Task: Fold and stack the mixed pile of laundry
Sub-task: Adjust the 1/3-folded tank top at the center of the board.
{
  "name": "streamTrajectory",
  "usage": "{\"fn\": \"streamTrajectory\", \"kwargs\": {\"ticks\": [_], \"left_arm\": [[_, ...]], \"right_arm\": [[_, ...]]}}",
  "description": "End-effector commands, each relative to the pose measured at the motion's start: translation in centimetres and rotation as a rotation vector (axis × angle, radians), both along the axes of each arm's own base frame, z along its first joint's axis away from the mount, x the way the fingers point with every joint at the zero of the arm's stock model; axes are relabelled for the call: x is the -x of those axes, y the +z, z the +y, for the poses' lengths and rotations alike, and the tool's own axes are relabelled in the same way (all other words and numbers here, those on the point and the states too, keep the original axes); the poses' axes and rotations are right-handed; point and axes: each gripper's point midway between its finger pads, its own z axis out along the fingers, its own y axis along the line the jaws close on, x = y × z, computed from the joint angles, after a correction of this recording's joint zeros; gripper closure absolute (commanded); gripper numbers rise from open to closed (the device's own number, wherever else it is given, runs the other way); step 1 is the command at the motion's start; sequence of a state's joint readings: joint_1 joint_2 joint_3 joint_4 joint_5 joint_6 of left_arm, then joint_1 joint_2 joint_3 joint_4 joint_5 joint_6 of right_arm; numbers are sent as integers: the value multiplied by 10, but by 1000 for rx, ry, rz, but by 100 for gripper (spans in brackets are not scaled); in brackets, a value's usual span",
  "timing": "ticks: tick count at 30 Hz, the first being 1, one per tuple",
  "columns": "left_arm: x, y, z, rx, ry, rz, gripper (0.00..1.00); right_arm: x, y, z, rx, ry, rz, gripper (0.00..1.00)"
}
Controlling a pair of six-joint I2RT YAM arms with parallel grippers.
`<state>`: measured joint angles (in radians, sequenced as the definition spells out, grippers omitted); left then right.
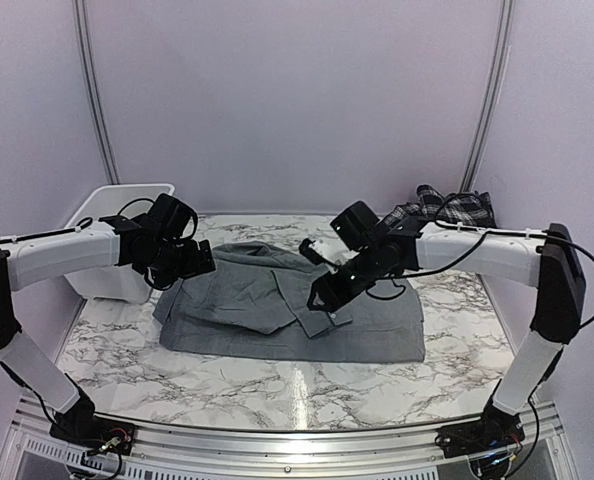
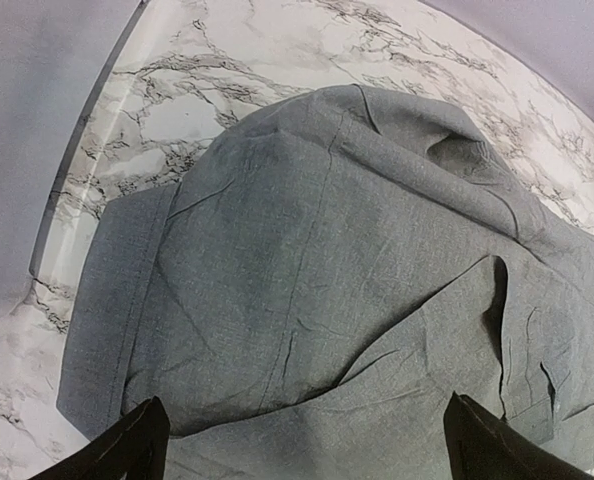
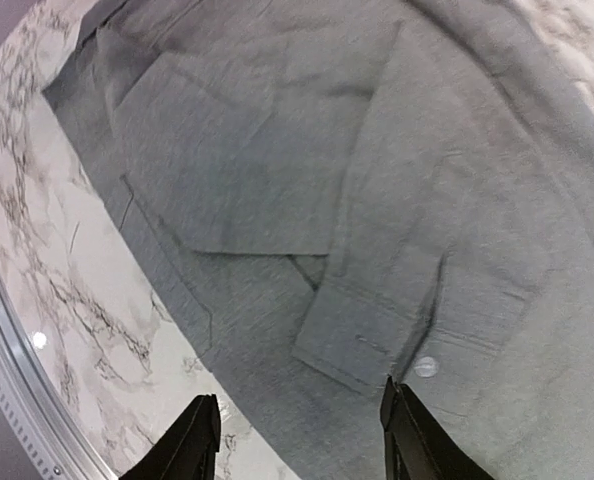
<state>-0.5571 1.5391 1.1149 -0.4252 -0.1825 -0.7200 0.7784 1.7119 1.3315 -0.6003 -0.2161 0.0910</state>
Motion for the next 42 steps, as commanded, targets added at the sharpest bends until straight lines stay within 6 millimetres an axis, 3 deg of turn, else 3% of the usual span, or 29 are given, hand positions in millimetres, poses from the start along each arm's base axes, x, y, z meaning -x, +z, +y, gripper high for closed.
{"fn": "streamTrajectory", "kwargs": {"ticks": [1,6,12,17,20,24,28,31,38,42], "left_arm": [[7,-7,2,-13,-11,30,1],[8,-13,0,-10,-11,47,1],[8,-18,0,-14,-11,61,1],[8,-23,0,-21,-6,71,1],[7,-26,1,-28,-5,76,1],[7,-29,0,-30,-5,84,1],[8,-33,2,-39,-3,93,1],[8,-36,3,-47,0,100,1],[6,-34,7,-54,12,97,1],[4,-35,12,-54,25,98,1]], "right_arm": [[9,-40,-1,142,43,12,48],[10,-69,9,207,57,38,45],[10,-103,8,294,52,65,43],[12,-123,-2,373,39,78,43],[8,-129,-15,444,4,61,50],[6,-112,-13,436,0,51,69],[-6,-75,-2,387,-13,1,80],[-19,-51,3,360,-24,-44,100],[-62,-15,-15,328,-95,-126,100],[-98,17,-32,309,-148,-207,100]]}}
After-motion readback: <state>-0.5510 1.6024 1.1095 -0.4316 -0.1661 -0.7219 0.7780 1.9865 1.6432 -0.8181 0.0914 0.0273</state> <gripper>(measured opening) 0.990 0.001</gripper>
